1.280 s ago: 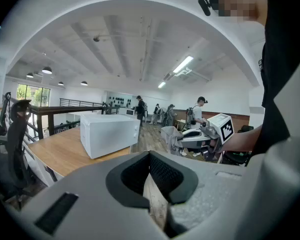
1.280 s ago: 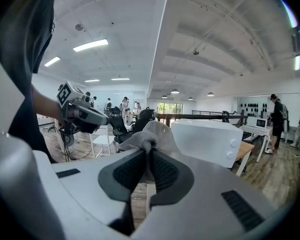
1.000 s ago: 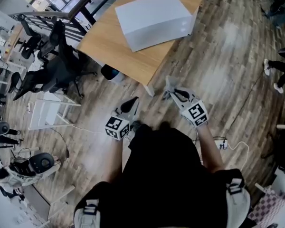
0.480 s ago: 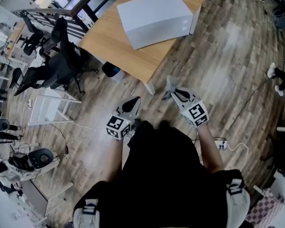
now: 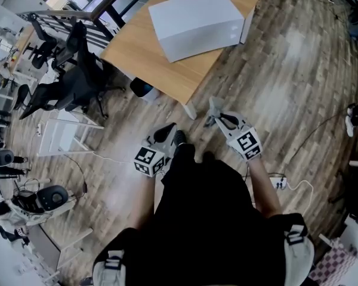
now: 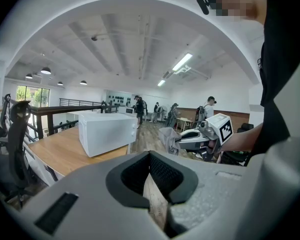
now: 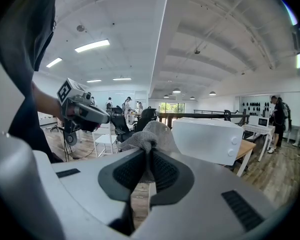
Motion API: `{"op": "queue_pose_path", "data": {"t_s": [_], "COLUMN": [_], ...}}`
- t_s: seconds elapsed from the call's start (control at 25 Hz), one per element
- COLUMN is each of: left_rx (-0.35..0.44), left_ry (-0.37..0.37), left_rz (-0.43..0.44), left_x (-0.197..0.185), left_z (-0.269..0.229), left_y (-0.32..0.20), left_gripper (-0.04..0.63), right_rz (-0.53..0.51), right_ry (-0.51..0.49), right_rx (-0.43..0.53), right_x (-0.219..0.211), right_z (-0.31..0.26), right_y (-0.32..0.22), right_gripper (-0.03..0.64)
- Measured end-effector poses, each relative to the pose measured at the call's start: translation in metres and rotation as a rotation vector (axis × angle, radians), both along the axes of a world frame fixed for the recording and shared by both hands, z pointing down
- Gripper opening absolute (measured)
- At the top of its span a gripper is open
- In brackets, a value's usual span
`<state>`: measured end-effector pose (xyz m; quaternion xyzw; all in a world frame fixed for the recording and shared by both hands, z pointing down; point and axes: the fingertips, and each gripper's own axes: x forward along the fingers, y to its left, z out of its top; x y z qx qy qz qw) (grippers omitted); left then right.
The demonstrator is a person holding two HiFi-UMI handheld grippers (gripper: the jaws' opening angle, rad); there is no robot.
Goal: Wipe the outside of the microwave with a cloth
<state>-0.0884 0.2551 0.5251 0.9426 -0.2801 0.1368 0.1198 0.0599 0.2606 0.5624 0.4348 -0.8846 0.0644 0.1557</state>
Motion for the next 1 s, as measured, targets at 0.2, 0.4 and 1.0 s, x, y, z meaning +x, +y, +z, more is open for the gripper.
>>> {"op": "queue_pose_path", "data": {"t_s": [0.2,0.4,1.0], "left_rx": [-0.001,-0.012,-0.032], "left_ry": [0.004,0.007,0.024], "left_rz": [0.009,0.009,0.045], "left_x": [-0.001,-0.005,-0.004], "left_z": [0.000,0.005,0.010], "left_y": [-0.013,-0.030,-0.119], "left_gripper": [0.002,0.002,0.002], "right_rz": [0.019,0.018,0.065], "right_ry": [-0.004,0.009,0.029], "right_rx": [-0.007,-0.018,-0.043], "right_x": [0.000,-0.004,-0.009], "right_z": [0.002,0.006,0.008], "right_y": [-0.012,-0.027,-0.105], "right_gripper": [0.031,0.031,0.031]}}
